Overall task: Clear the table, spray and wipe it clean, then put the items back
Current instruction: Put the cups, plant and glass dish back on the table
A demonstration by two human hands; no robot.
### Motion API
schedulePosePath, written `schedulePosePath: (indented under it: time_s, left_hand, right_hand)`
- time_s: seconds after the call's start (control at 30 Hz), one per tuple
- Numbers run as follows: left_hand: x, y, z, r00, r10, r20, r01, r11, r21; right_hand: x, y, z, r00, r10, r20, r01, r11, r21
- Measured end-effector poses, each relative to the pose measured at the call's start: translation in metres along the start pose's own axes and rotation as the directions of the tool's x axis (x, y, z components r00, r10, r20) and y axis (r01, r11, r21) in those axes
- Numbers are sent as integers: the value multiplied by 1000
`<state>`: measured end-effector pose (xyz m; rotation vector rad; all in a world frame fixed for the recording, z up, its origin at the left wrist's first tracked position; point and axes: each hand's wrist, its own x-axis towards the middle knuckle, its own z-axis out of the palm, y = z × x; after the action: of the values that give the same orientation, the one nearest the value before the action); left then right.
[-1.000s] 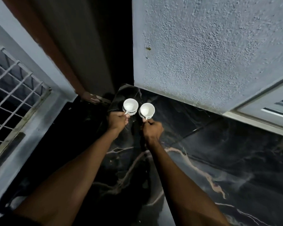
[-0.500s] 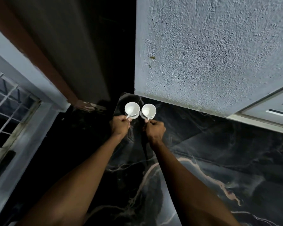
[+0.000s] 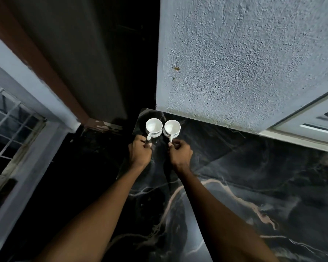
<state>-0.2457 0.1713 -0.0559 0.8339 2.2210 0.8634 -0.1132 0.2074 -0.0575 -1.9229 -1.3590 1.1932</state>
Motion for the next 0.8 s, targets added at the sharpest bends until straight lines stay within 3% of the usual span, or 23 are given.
schedulePosePath:
  time_s: [0.3, 0.43, 0.8]
  left_hand:
    - [-96, 8, 38, 970, 167, 178, -172, 985, 10]
    - [-141, 27, 72, 937, 256, 236, -267, 964, 13]
    - [-336, 124, 227, 749, 428, 505, -494, 870, -6]
  right_hand:
    - [-54, 28, -62, 999, -25, 24, 28, 994, -110]
    - [-74, 47, -111, 1000, -23, -11, 22, 996, -82]
    - [-114, 173, -352, 968, 77, -239, -63, 996, 65]
